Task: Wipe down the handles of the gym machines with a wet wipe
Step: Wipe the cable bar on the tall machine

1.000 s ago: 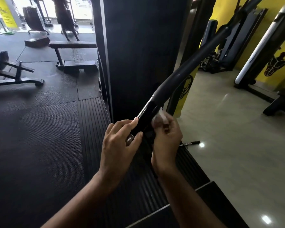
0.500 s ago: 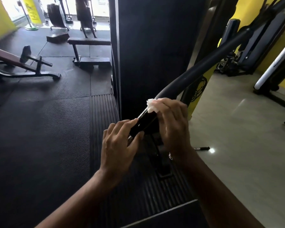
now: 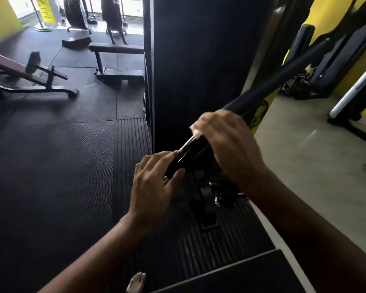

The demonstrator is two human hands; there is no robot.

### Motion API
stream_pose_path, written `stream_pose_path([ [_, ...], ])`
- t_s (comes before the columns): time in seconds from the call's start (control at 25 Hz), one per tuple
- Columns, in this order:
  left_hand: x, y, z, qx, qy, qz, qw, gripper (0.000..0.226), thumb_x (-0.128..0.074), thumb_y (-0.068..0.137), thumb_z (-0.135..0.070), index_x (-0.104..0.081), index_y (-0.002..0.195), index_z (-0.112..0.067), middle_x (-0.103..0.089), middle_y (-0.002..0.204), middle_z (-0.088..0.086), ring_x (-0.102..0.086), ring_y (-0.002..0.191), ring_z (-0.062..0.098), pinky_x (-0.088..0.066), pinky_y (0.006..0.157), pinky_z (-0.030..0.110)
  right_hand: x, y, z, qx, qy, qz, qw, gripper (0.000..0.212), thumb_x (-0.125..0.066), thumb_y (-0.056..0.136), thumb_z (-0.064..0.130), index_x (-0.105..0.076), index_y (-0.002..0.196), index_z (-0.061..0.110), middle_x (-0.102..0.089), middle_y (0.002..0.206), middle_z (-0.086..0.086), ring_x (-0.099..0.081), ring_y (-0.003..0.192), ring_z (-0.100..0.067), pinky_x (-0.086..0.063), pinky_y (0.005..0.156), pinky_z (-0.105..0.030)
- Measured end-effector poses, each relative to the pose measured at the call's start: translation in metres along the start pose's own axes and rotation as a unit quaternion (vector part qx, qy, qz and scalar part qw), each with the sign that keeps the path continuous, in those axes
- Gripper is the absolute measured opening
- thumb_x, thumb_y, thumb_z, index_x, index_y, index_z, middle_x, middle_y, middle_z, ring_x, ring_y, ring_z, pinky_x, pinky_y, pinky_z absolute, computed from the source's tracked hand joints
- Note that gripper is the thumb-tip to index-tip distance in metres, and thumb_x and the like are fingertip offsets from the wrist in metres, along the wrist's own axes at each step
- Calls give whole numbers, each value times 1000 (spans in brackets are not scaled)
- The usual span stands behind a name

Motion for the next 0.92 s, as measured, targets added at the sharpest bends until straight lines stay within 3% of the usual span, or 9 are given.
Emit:
stream_pose_path([
  [0.08, -4, 6, 2, 0, -3, -3, 1000, 39, -62, 92, -39, -63, 125, -19, -64, 120, -5, -53, 109, 11, -49, 87, 44, -7, 15, -4, -13, -12, 66, 998, 34, -54, 89, 21, -64, 120, 12, -61, 120, -9, -56, 114, -29, -46, 98, -46],
  [0.16, -9, 13, 1, -14, -2, -4, 1000, 38, -63, 92, -37, -64, 124, -17, -65, 122, -5, -54, 112, 11, -48, 91, 40, -23, 30, 4, 46, -52, 152, 986, 29, -59, 91, 22, -62, 120, 16, -61, 117, -5, -57, 111, -25, -48, 95, -43],
  [0.32, -25, 26, 10, -25, -23, 23, 999, 39, -66, 90, -33, -64, 126, -19, -64, 124, -8, -49, 115, 4, -38, 97, 28, -41, 53, -8, -16, -4, 239, 971, 14, -58, 95, 27, -58, 108, 23, -60, 97, 4, -59, 94, -16, -50, 76, -33],
  [0.4, -32, 27, 16, -25, -27, 35, 999, 39, -64, 90, -35, -65, 126, -21, -65, 124, -8, -50, 115, 4, -34, 98, 23, -57, 52, 7, 28, -28, 300, 953, 10, -58, 94, 24, -60, 105, 24, -59, 99, 5, -57, 96, -16, -48, 76, -32],
  [0.52, -38, 31, 22, -47, -38, 45, 997, 36, -65, 90, -34, -68, 123, -18, -66, 123, -7, -52, 114, 5, -34, 97, 22, -64, 60, -19, -41, -54, 332, 941, 19, -54, 96, 24, -63, 112, 19, -61, 105, -1, -58, 101, -20, -52, 82, -39],
  [0.72, -47, 35, 27, -60, -58, 55, 995, 37, -64, 91, -36, -67, 123, -18, -65, 124, -8, -55, 113, 7, -39, 94, 27, -89, 60, -28, -75, -29, 432, 898, 18, -57, 93, 19, -65, 109, 16, -64, 96, -3, -63, 87, -21, -56, 79, -41],
  [0.84, -51, 36, 27, -70, -73, 63, 993, 36, -69, 88, -34, -69, 120, -19, -66, 121, -9, -57, 110, 7, -44, 91, 31, -84, 68, -46, -120, -49, 423, 897, 14, -57, 95, 18, -64, 104, 11, -56, 79, -1, -58, 76, -20, -55, 79, -41],
  [0.92, -51, 37, 28, -59, -83, 70, 992, 36, -69, 88, -35, -68, 121, -19, -66, 122, -9, -56, 111, 6, -44, 92, 31, -83, 63, -38, -101, -26, 421, 901, 14, -55, 95, 16, -64, 106, 14, -55, 83, 2, -57, 80, -18, -55, 81, -40],
])
Point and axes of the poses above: each hand's wrist, its own y-axis towards the middle knuckle, its own x-axis out of the back of the hand, z = x × y, the point moved 10 cm from there along y, towards the middle knuckle
